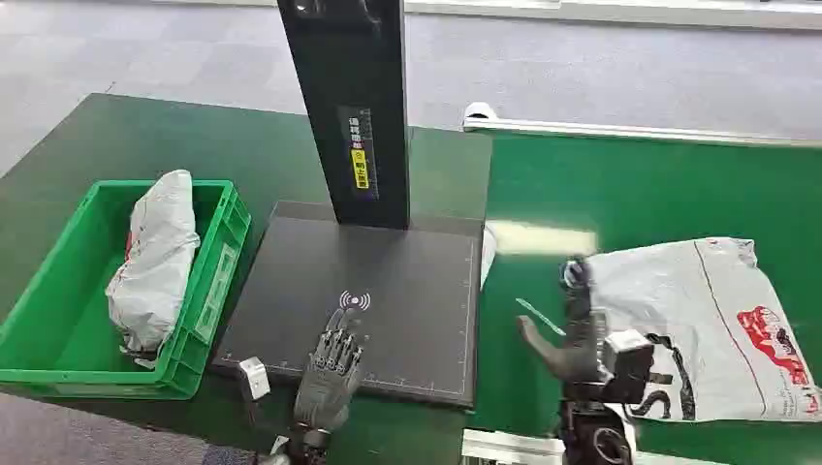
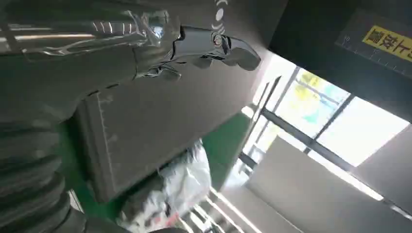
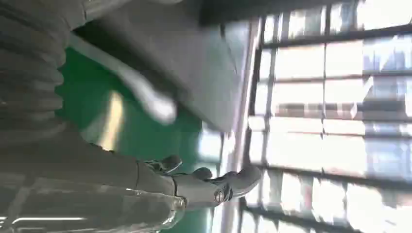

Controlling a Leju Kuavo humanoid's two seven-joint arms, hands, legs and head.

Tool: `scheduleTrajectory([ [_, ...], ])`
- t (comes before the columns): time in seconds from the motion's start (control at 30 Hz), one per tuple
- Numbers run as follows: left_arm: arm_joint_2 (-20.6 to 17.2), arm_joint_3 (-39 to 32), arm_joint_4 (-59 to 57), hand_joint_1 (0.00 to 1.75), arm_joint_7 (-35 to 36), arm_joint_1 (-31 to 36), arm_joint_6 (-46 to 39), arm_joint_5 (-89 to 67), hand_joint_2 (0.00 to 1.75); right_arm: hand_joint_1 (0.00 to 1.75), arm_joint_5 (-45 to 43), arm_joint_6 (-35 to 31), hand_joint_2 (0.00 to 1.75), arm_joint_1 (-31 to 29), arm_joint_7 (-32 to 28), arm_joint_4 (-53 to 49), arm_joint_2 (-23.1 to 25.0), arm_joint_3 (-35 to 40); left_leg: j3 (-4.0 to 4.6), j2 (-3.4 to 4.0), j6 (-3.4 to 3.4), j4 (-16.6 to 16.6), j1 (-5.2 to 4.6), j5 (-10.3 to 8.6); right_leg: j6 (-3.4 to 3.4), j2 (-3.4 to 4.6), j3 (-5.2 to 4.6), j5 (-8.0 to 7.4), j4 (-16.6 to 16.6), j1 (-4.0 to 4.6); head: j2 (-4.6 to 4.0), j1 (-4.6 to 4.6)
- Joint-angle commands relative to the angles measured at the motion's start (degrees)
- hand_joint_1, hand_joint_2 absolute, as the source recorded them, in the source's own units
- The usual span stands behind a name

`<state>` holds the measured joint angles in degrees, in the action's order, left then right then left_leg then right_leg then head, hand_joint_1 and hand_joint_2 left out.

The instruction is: Moved the parcel from conveyor to table for the left to box.

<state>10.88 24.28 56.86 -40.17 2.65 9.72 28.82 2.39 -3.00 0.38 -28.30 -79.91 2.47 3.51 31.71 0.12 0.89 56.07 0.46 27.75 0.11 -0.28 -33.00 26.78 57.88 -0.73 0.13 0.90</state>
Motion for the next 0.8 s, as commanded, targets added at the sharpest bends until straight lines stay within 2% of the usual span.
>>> scheduleTrajectory([
  [0.03,-3.51,-0.13,10.0,0.0,0.17,-5.91,-11.7,-10.72,1.75,0.0,7.83,-6.62,1.75,9.0,-0.37,-13.32,-0.17,-8.11,-0.11,0.01,0.0,-0.05,0.05,0.07,-0.05,0.02,0.12,0.06,-0.06,0.05,0.0,0.0],
  [0.13,-5.93,0.49,13.37,0.0,0.66,-6.76,-23.21,-19.16,1.75,0.0,11.99,-7.99,1.75,8.85,1.2,-13.47,2.0,-6.69,-0.07,0.16,-0.03,-0.06,0.06,0.11,-0.08,0.12,0.04,0.03,-0.05,0.07,0.02,0.02],
  [0.27,-8.96,-3.77,21.32,0.0,3.14,-8.27,-33.9,-33.1,1.75,0.0,14.59,-8.72,1.75,9.74,1.29,-14.66,3.37,-8.0,-0.04,0.19,-0.02,-0.06,0.1,0.08,-0.07,0.14,0.0,0.01,-0.02,0.11,0.0,0.0],
  [0.37,-8.14,-6.89,26.6,0.0,5.28,-8.87,-36.02,-43.21,1.75,0.0,15.83,-7.28,1.75,11.55,2.26,-16.27,4.26,-10.16,-0.01,0.11,0.0,-0.01,0.13,0.04,-0.05,0.06,0.0,0.03,-0.01,0.14,0.02,0.0],
  [0.43,-7.27,-6.98,28.59,0.0,5.55,-9.37,-35.1,-43.46,1.75,0.0,16.07,-5.9,1.75,12.46,2.2,-16.55,4.75,-10.31,-0.04,0.06,-0.01,0.0,0.09,0.05,-0.02,0.0,0.02,0.07,0.01,0.11,0.02,0.02],
  [0.8,-5.82,-4.99,28.47,0.0,7.83,-8.89,-36.31,-49.53,1.75,0.0,16.89,-3.52,1.75,9.22,4.71,-12.44,5.22,-10.57,-0.1,0.15,-0.02,-0.07,0.05,0.03,-0.02,0.1,0.09,0.01,-0.07,0.06,0.02,0.02],
])
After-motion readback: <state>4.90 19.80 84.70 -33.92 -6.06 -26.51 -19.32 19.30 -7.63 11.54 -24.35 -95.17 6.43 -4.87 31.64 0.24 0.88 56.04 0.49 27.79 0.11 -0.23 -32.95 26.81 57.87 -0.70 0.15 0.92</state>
